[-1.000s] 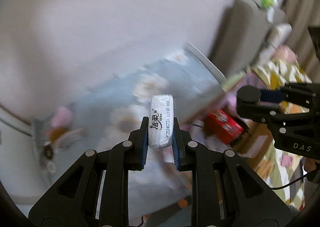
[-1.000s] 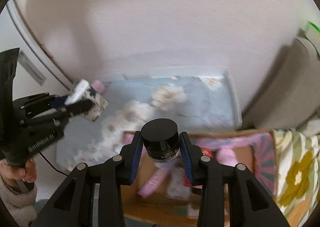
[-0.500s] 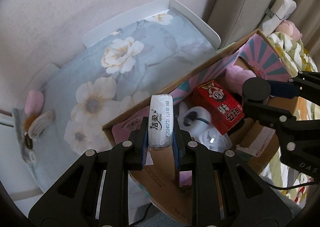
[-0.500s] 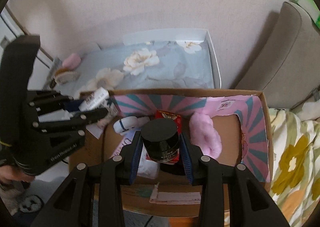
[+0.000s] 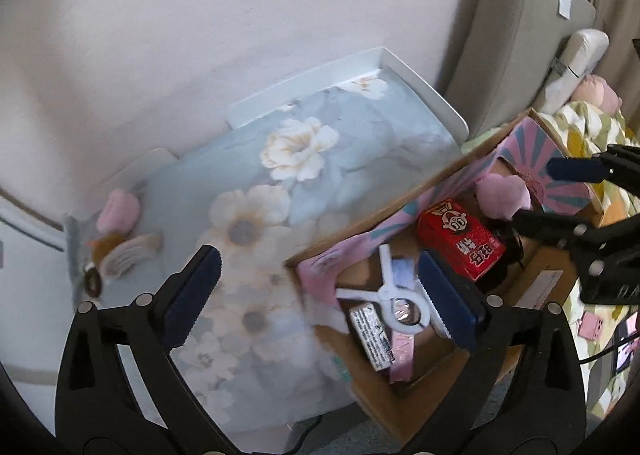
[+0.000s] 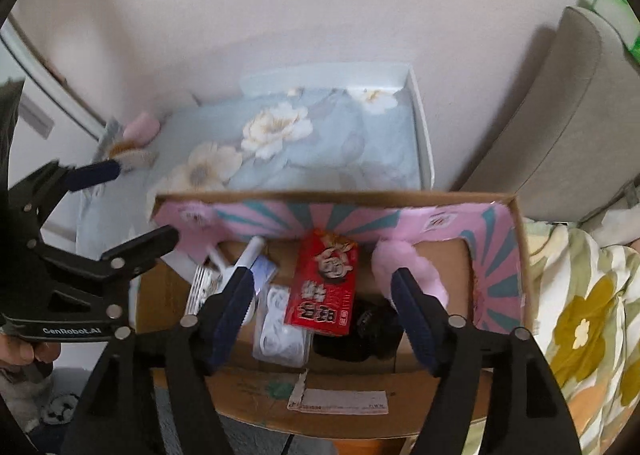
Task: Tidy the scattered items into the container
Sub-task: 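Carry tissue pack and black jar into the cardboard box and open both tools, then grasp the brown-and-white fuzzy brush with left tool while right tool grasps pink slipper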
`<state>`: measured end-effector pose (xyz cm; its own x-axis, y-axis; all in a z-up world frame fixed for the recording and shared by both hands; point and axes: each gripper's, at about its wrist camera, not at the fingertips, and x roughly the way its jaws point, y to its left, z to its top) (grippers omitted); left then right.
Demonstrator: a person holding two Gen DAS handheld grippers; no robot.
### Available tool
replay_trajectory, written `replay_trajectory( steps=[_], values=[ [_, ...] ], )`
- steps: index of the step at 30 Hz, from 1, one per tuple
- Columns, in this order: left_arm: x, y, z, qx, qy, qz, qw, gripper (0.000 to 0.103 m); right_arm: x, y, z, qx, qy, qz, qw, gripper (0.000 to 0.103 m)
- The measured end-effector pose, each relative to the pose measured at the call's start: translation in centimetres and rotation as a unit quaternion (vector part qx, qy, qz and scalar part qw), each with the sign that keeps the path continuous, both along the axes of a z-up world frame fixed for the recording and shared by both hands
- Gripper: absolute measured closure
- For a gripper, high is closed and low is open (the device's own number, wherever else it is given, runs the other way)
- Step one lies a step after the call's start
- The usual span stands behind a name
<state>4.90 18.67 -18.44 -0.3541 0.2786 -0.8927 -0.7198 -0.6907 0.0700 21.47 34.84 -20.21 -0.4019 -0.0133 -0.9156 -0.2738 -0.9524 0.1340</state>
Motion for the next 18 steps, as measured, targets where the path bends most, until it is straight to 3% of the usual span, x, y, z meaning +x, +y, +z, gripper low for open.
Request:
replay_trajectory(
  steps=[5,11,18],
  values=[
    [-1.0,-3.1,0.6,0.015,-0.002,0.036,0.9992,0.004,-0.4,-1.5,1.4,0.001,0.026,0.015,1.000,0.035],
    [-2.4,-8.5,1.1,0.021,0.009,0.098,0.9949,0.004,-2.9,-5.4,1.9,0.012,0.041,0.074,0.996,0.035],
    [-5.1,-16.9,1.1,0.005,0.028,0.187,0.9820,0.004,-7.0,-10.9,3.1,0.019,0.060,0.169,0.984,0.035]
  ],
)
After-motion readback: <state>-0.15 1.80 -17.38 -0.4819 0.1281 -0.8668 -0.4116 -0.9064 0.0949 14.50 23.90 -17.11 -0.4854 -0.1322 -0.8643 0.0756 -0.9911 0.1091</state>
